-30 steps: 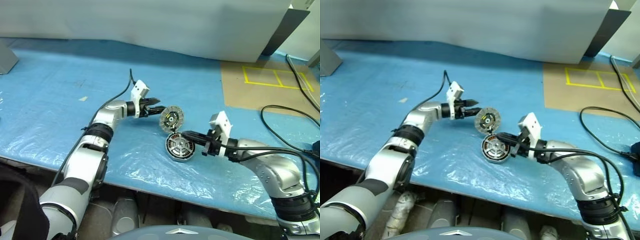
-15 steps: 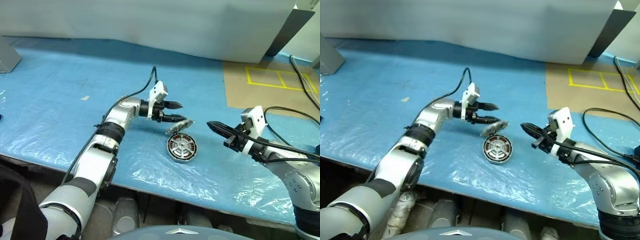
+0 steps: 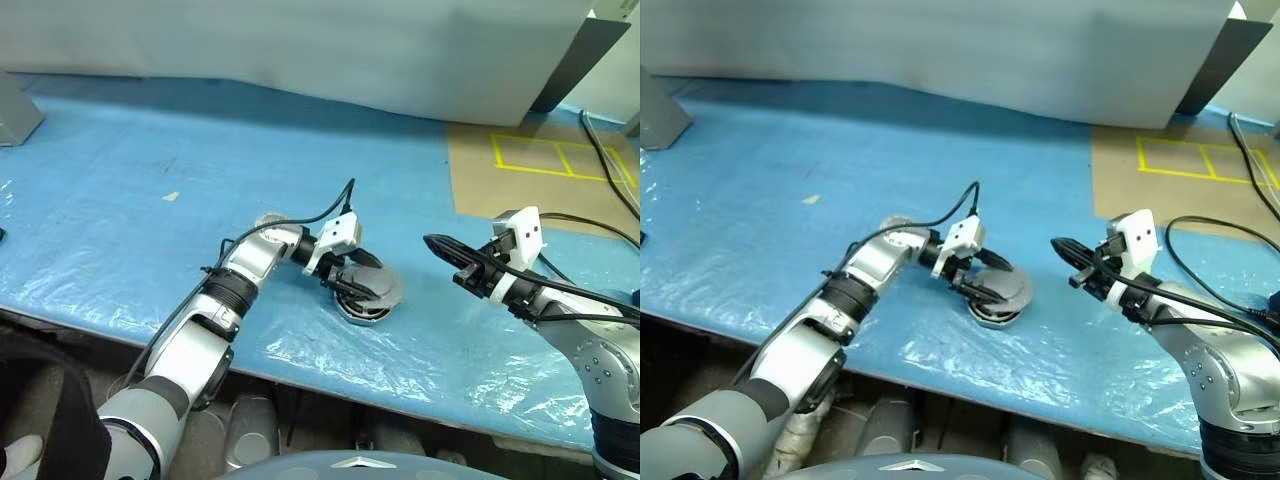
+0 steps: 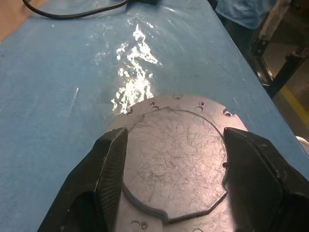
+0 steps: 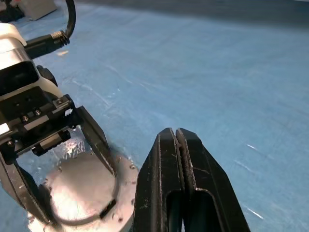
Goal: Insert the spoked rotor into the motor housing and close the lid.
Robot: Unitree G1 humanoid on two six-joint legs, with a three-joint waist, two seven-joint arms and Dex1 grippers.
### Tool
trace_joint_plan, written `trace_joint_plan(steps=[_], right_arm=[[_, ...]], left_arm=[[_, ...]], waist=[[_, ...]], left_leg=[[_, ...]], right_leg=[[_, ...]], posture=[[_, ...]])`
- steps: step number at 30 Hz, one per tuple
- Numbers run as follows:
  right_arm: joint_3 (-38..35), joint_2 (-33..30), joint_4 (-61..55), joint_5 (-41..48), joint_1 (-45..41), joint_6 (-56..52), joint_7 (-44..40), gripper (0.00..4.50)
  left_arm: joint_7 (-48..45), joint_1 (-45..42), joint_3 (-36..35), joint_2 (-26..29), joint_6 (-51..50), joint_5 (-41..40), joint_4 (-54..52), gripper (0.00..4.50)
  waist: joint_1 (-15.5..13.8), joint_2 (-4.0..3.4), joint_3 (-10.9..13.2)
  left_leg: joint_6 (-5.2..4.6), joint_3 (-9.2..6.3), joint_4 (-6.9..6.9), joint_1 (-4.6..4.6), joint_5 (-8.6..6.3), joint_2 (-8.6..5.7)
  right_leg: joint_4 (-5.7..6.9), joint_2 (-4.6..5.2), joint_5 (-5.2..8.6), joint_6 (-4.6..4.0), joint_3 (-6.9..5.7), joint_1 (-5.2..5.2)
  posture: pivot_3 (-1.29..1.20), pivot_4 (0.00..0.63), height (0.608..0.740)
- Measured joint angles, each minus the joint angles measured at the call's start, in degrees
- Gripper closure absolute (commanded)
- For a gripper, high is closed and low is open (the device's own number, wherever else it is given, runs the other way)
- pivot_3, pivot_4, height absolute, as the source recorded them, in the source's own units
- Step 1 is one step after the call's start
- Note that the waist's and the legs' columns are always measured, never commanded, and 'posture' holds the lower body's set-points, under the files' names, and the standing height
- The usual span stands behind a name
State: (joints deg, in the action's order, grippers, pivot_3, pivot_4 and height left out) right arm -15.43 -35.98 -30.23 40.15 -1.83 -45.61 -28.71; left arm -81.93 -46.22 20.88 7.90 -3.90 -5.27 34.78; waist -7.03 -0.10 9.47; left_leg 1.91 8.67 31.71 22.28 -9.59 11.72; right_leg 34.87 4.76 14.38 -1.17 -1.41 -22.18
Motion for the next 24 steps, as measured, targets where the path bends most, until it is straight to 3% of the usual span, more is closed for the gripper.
trace_joint_plan(steps=[10,14,19,22,24], right_arm=[[3.45,-0.16,0.76,-3.07,-2.22,0.92,-1.41,4.5],[3.6,-0.35,-0.02,-1.49,-2.75,0.75,-3.74,4.5],[6.38,-2.44,-2.6,0.01,-3.0,-0.01,-6.67,4.5],[10.4,-3.82,-2.68,-2.25,-3.23,0.26,-7.69,3.9],[12.43,-3.75,-2.13,-3.69,-3.62,0.64,-7.86,3.26]], left_arm=[[-2.19,-0.15,1.68,3.33,5.55,1.01,0.32,1.18],[-2.66,-0.19,-1.44,4.3,-2.37,-3.44,-1.99,1.18],[-2.18,-3.71,-10.9,9.2,-15.99,-13.51,-11.25,1.18],[-1.24,-4.18,-14.3,13.6,-20.93,-16.14,-14.57,1.15],[-1.04,-2.81,-15.13,17.29,-22.36,-16.11,-14.93,1.15]], waist=[[-0.02,-0.08,-0.05],[0.05,-0.1,-0.02],[0.09,-0.11,-0.01],[0.28,-0.12,-0.01],[0.48,-0.17,-0.01]], left_leg=[[0.01,0.05,-0.06,-0.31,-0.01,0.01],[0.01,0.07,-0.04,-0.16,0.0,0.0],[0.01,0.08,-0.08,-0.1,0.0,-0.04],[0.02,0.09,-0.17,-0.13,-0.01,-0.07],[0.03,0.1,-0.19,-0.14,-0.01,-0.05]], right_leg=[[-0.01,0.03,0.11,-0.17,0.05,0.21],[0.01,0.02,0.1,-0.17,0.08,0.06],[0.01,-0.03,0.09,-0.15,0.07,0.0],[-0.02,-0.1,0.1,-0.16,0.07,0.0],[-0.02,-0.14,0.09,-0.14,0.07,-0.02]], posture=[[0.0,0.15,0.74],[0.0,0.15,0.74],[0.0,0.15,0.74],[0.0,0.15,0.74],[0.0,0.15,0.74]])
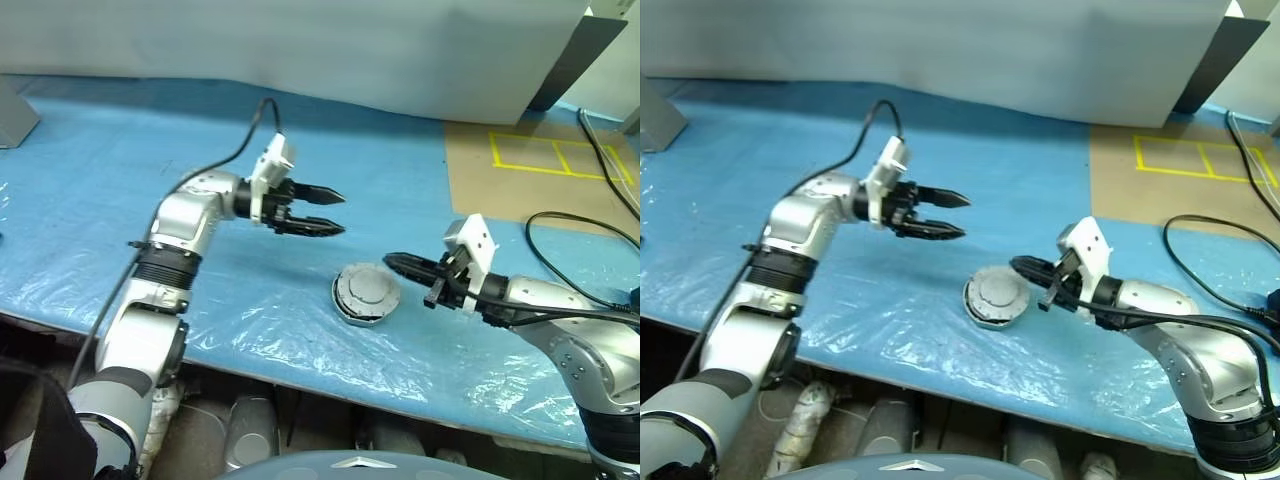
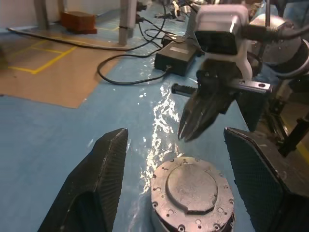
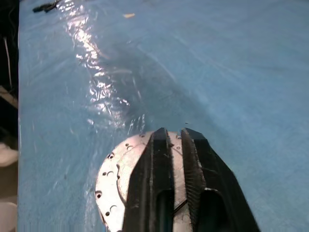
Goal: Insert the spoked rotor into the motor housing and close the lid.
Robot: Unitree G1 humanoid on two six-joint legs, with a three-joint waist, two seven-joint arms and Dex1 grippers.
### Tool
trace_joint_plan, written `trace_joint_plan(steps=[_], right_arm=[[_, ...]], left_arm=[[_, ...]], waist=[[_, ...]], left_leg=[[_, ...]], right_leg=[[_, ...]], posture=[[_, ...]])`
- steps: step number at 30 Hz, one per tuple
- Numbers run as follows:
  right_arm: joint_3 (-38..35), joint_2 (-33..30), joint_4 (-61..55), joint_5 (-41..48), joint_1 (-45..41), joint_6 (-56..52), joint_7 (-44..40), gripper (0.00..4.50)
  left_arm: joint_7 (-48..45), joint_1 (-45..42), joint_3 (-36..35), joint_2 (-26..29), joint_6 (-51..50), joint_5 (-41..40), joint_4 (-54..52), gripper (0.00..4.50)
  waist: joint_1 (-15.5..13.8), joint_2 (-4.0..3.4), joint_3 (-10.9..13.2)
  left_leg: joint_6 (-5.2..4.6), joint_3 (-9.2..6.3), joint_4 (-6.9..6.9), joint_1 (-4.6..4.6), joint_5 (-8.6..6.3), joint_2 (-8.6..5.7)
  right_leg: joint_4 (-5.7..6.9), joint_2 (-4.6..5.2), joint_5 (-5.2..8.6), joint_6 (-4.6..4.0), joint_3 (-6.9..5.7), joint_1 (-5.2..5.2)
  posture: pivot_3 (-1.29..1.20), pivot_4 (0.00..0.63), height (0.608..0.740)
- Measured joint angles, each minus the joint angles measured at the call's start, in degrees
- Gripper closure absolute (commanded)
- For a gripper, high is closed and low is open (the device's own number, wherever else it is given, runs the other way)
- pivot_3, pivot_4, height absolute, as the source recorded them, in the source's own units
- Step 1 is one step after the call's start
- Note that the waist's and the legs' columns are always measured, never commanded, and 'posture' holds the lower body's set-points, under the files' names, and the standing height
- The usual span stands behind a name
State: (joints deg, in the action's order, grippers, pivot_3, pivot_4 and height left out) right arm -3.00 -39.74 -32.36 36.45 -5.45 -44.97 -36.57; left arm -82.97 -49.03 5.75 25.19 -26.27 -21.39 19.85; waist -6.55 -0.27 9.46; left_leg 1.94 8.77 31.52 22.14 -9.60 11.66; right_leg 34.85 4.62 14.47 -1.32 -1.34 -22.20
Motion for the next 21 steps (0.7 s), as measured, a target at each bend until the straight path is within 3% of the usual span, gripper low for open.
trace_joint_plan(steps=[8,10,21], right_arm=[[4.63,-0.47,2.58,-5.64,-0.47,5.36,-3.44,0.51],[6.18,-0.4,2.76,-6.76,-0.43,7.0,-4.87,0.05],[12.88,-0.31,9.52,-15.32,-1.76,12.48,-7.77,0.05]], left_arm=[[2.32,11.47,-1.2,9.71,-2.39,0.73,-1.5,1.15],[4.01,14.6,-1.59,10.42,-3.26,0.62,-2.98,1.15],[8.94,27.39,-4.73,14.97,-4.46,0.07,-6.84,1.15]], waist=[[0.57,-0.01,0.02],[0.68,-0.01,0.02],[1.11,0.0,0.01]], left_leg=[[0.01,-0.02,0.01,0.17,0.0,0.04],[0.01,-0.02,0.02,0.18,0.0,0.05],[0.0,0.01,0.14,0.08,-0.01,0.09]], right_leg=[[-0.02,0.03,-0.04,0.07,-0.03,-0.07],[0.0,0.02,-0.03,0.05,-0.03,-0.08],[0.03,0.01,0.06,-0.11,0.02,-0.04]], posture=[[0.0,0.15,0.74],[0.0,0.15,0.74],[0.0,0.15,0.74]])
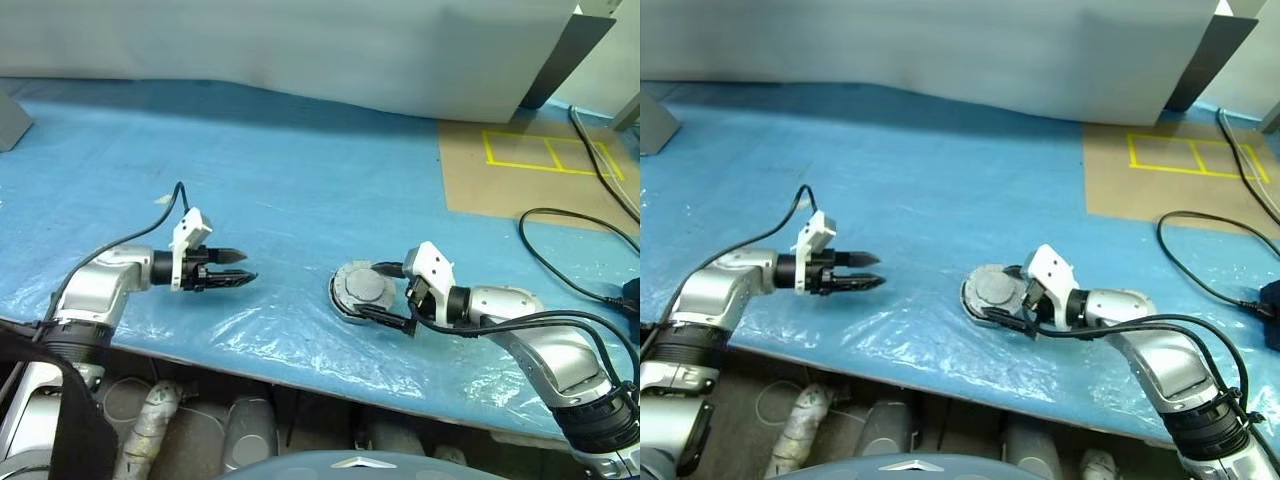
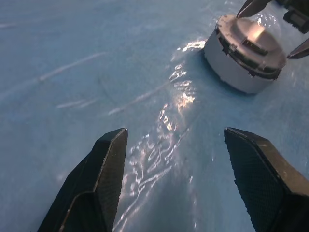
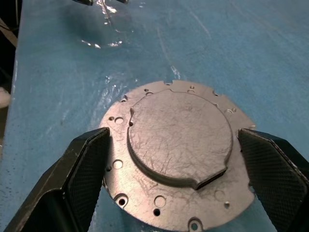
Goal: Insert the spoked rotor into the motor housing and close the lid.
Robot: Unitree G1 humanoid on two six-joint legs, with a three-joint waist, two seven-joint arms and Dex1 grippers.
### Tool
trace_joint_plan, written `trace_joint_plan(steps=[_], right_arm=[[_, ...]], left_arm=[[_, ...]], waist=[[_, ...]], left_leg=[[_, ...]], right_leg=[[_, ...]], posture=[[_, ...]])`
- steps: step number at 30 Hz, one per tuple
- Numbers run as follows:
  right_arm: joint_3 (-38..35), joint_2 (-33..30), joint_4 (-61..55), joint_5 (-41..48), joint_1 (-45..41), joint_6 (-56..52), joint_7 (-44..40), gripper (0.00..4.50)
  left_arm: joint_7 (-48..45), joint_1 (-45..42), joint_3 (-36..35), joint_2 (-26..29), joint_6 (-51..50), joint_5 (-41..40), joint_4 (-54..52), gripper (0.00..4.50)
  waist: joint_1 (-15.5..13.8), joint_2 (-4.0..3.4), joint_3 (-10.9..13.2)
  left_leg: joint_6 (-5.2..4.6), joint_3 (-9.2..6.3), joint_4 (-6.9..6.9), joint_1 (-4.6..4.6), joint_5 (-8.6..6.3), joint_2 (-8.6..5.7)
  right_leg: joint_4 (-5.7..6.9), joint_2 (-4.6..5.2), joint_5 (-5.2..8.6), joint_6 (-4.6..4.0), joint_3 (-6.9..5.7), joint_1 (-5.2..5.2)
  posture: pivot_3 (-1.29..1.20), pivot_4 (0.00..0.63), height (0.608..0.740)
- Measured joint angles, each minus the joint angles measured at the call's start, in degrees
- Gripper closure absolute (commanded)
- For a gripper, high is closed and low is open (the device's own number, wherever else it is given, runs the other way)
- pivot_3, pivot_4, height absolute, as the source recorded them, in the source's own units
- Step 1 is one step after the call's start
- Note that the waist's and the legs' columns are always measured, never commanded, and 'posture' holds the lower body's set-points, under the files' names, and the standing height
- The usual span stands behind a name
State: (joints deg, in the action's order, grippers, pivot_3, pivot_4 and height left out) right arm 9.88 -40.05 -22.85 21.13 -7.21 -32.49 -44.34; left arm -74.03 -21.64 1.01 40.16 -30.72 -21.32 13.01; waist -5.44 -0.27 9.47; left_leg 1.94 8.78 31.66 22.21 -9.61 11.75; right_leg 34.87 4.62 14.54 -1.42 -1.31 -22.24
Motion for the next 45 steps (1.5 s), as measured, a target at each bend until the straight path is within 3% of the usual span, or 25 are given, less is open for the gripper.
trace_joint_plan(steps=[5,11,36,45], right_arm=[[0.28,0.22,1.32,-1.76,-0.31,2.01,-1.02,0.05],[1.01,0.5,1.72,-3.73,-0.44,3.67,-1.53,1.55],[2.71,5.64,-0.83,-3.02,-7.53,-12.5,3.84,1.55],[4.73,7.34,1.03,-5.33,-7.26,-10.45,5.52,1.55]], left_arm=[[-0.78,6.27,1.51,0.65,2.36,0.08,-8.03,1.15],[2.41,6.04,4.13,-4.12,0.39,-1.64,-16.06,1.15],[3.65,5.07,7.64,-7.02,8.55,1.24,-5.98,1.15],[3.74,5.6,8.23,-7.31,8.66,1.28,-6.18,1.15]], waist=[[-0.16,0.01,0.0],[-0.02,0.02,-0.01],[0.12,0.01,-0.02],[0.23,0.08,-0.08]], left_leg=[[-0.01,0.0,0.0,-0.03,0.0,0.05],[-0.02,0.03,0.09,-0.19,0.0,0.05],[-0.01,0.05,0.45,-0.25,0.0,0.07],[-0.01,0.34,0.39,-0.95,-0.02,0.07]], right_leg=[[-0.01,0.07,0.0,0.0,0.0,0.06],[0.04,0.05,0.0,-0.01,0.04,0.17],[0.45,-0.12,0.02,-0.06,0.17,0.11],[0.67,-0.13,0.03,-0.03,0.6,0.41]], posture=[[0.0,0.15,0.74],[0.0,0.15,0.74],[0.0,0.15,0.74],[0.0,0.15,0.74]])
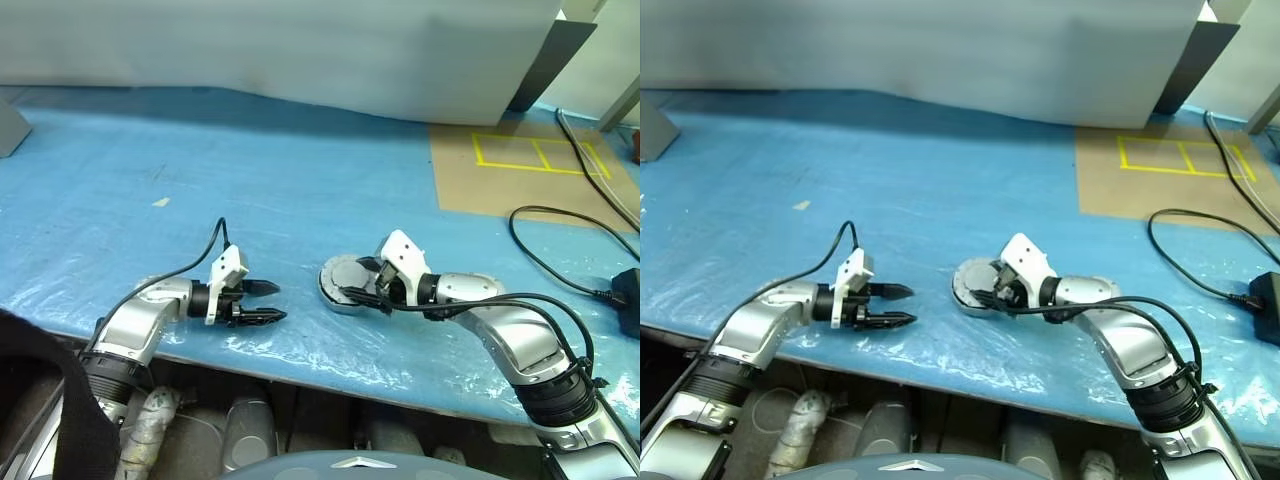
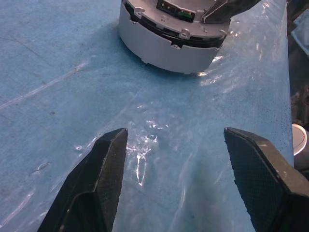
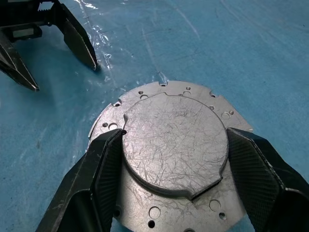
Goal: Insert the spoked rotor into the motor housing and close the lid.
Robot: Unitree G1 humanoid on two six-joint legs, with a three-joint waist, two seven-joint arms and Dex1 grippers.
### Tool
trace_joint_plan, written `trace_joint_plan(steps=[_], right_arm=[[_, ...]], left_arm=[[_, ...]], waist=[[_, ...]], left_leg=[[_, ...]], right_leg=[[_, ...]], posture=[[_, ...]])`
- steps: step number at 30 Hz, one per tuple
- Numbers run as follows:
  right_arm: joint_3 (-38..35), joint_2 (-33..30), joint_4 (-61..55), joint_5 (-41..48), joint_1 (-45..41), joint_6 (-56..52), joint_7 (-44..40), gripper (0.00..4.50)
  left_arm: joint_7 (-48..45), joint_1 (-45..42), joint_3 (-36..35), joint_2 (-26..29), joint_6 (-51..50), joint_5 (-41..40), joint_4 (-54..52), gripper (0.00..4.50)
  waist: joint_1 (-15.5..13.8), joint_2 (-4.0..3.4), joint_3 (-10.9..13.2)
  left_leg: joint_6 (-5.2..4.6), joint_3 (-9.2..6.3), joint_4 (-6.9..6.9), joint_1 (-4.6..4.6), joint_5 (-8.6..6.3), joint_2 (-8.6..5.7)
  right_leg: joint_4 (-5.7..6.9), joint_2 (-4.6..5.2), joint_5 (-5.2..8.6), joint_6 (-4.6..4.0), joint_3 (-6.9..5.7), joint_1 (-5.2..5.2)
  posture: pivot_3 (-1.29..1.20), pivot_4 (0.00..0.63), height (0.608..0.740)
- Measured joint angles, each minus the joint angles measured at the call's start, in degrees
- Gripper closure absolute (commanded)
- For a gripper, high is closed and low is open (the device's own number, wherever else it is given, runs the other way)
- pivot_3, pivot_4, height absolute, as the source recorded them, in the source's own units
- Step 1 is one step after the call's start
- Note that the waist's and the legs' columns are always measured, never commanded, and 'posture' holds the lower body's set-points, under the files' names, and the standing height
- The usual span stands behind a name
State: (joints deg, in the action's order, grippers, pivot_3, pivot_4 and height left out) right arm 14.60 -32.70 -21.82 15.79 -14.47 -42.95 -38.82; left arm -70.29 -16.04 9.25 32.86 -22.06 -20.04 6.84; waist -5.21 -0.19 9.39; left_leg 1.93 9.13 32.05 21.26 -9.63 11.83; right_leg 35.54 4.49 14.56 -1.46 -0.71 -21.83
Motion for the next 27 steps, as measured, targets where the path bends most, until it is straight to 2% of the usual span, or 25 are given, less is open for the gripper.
trace_joint_plan(steps=[4,13,18,23,27], right_arm=[[-0.72,1.62,0.93,-0.08,-0.09,1.85,0.33,1.55],[-0.63,1.97,0.82,-0.21,-0.06,4.77,-1.31,1.55],[-0.44,5.42,1.57,0.75,-2.46,2.12,-0.86,1.55],[0.69,5.28,3.19,-0.13,-3.16,1.47,-0.94,1.55],[2.5,3.5,4.4,-2.58,-2.8,6.36,-1.65,1.55]], left_arm=[[0.2,0.17,0.08,0.0,-0.74,-0.01,-0.85,1.15],[1.1,0.58,0.11,0.0,-2.98,-0.22,-3.39,1.15],[1.24,0.6,0.11,0.02,-3.23,-0.17,-3.51,1.15],[1.27,0.6,0.11,0.03,-3.23,-0.12,-3.49,1.15],[1.3,0.53,0.14,0.02,-3.23,-0.08,-3.49,1.15]], waist=[[0.06,0.01,0.0],[0.06,0.01,0.0],[0.51,0.0,0.01],[0.54,0.01,0.01],[0.59,0.01,0.0]], left_leg=[[0.0,0.25,-0.06,-0.08,0.0,0.0],[0.02,0.4,-0.06,0.81,0.02,0.03],[0.03,0.4,-0.07,0.82,0.01,0.04],[0.03,0.4,-0.01,0.8,0.01,0.02],[0.03,0.4,-0.02,0.76,0.01,0.03]], right_leg=[[0.09,0.0,-0.01,0.01,0.21,-0.16],[0.11,-0.12,-0.12,0.11,0.29,-1.07],[0.12,-0.13,-0.04,-0.03,0.31,-1.11],[0.1,-0.09,-0.04,-0.03,0.3,-1.04],[0.1,-0.1,-0.04,-0.03,0.3,-1.0]], posture=[[0.0,0.15,0.74],[0.0,0.15,0.74],[0.0,0.15,0.74],[0.0,0.15,0.74],[0.0,0.15,0.74]])
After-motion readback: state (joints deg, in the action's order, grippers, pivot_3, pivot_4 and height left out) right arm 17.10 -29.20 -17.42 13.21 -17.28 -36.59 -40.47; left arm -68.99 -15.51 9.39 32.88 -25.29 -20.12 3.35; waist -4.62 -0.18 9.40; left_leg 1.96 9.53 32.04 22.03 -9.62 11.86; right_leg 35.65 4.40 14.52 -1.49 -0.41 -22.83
